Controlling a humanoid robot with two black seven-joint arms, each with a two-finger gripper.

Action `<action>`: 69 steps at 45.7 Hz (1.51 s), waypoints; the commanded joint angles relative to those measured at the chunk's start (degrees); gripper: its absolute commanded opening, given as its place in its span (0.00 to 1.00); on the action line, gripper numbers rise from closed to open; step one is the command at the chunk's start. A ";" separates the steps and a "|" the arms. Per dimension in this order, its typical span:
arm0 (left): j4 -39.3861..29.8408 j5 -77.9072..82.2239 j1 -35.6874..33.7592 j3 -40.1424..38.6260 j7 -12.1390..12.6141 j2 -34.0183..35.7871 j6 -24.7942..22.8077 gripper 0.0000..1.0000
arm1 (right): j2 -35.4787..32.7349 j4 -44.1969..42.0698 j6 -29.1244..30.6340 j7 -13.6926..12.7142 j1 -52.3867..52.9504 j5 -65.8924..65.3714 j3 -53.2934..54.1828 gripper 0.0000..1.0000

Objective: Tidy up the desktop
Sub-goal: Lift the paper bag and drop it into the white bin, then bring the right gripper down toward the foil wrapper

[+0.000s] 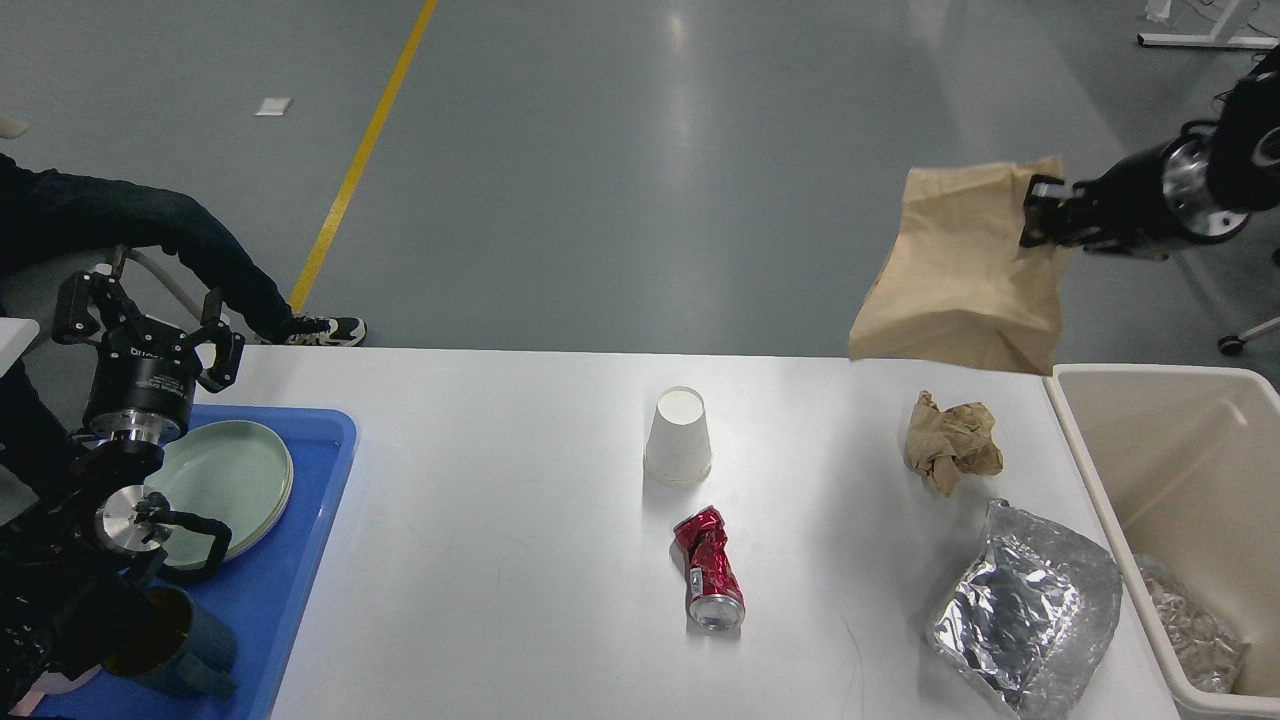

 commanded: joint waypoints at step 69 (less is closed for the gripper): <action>0.00 0.01 0.00 0.00 -0.09 0.00 0.00 0.96 | 7.50 -2.73 -1.00 -0.07 -9.67 -0.35 -10.65 1.00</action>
